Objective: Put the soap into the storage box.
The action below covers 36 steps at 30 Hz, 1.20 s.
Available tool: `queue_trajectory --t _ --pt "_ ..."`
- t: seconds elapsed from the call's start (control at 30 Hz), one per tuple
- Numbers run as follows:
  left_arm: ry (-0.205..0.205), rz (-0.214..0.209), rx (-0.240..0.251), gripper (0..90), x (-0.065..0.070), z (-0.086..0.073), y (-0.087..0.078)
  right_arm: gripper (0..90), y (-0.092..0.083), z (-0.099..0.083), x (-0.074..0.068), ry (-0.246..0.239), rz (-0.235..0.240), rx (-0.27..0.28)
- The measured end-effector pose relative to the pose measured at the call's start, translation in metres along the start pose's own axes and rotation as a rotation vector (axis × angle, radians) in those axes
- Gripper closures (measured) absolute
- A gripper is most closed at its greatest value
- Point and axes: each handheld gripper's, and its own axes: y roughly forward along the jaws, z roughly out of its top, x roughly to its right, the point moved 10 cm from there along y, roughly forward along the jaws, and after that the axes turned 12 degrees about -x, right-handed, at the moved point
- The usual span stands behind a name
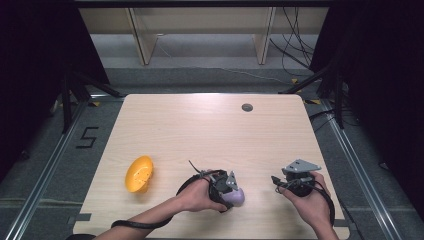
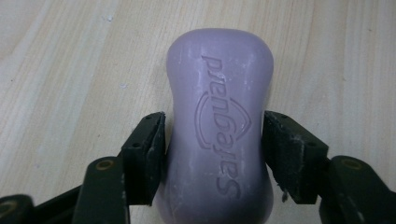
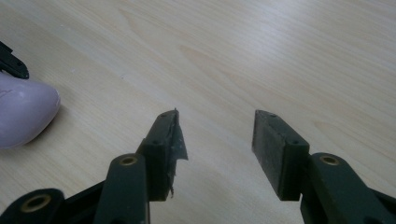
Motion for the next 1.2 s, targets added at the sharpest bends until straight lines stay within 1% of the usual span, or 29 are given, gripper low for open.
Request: queue_trajectory --t 0.03,0.07,0.13,0.17,0.3,0.33,0.4,0.5,0.53,0.6,0.63,0.8,1.07,1.2 --pt "0.0 0.0 0.0 42.3 0.0 0.0 0.0 51.7 0.0 0.0 0.0 0.0 0.0 0.0" --pt "0.001 0.0 0.0 43.3 -0.0001 0.0003 -0.0005 51.7 -0.0006 -0.0003 -0.0015 0.017 0.007 -0.006" --pt "0.0 0.003 -0.002 43.8 -0.0001 0.0003 -0.0008 51.7 -0.0007 -0.0003 -0.0013 0.017 0.007 -0.006" --pt "-0.022 0.004 0.0 44.7 0.0011 0.0007 -0.0012 51.6 0.0 -0.0002 0.0002 -0.002 0.0 0.0" --pt "-0.026 0.014 -0.013 45.9 0.0002 0.0002 -0.0023 51.6 -0.0002 -0.0003 -0.0004 0.004 0.003 -0.002" --pt "-0.032 0.026 -0.009 46.2 0.0007 0.0005 -0.0026 51.6 -0.0007 -0.0006 -0.0015 0.017 0.008 -0.007" --pt "-0.048 0.031 -0.003 46.7 0.0016 0.0004 -0.0032 51.5 -0.0007 -0.0006 -0.0016 0.017 0.009 -0.007" --pt "-0.046 0.029 -0.001 47.2 0.0016 0.0001 -0.0046 51.5 -0.0006 -0.0008 -0.0015 0.016 0.009 -0.007" --pt "-0.054 0.027 0.006 47.3 0.0018 -0.0002 -0.0061 51.5 -0.0006 -0.0005 -0.0015 0.016 0.009 -0.006" --pt "-0.054 0.027 0.009 47.4 0.0014 -0.0003 -0.0065 51.5 -0.0006 -0.0005 -0.0015 0.016 0.008 -0.006" --pt "-0.07 0.023 0.011 47.6 0.0019 -0.0013 -0.007 51.5 -0.0007 -0.0005 -0.0016 0.017 0.009 -0.006" --pt "-0.08 0.02 0.015 48.0 0.0002 -0.0033 -0.0066 51.5 -0.0006 -0.0008 -0.0015 0.017 0.008 -0.008" --pt "-0.087 0.007 0.001 48.2 0.0006 -0.0045 -0.0064 51.4 -0.0005 -0.0008 -0.0015 0.016 0.008 -0.008" --pt "-0.087 0.009 -0.004 48.3 0.0009 -0.0046 -0.0065 51.4 -0.0004 -0.0007 -0.0015 0.016 0.008 -0.007"
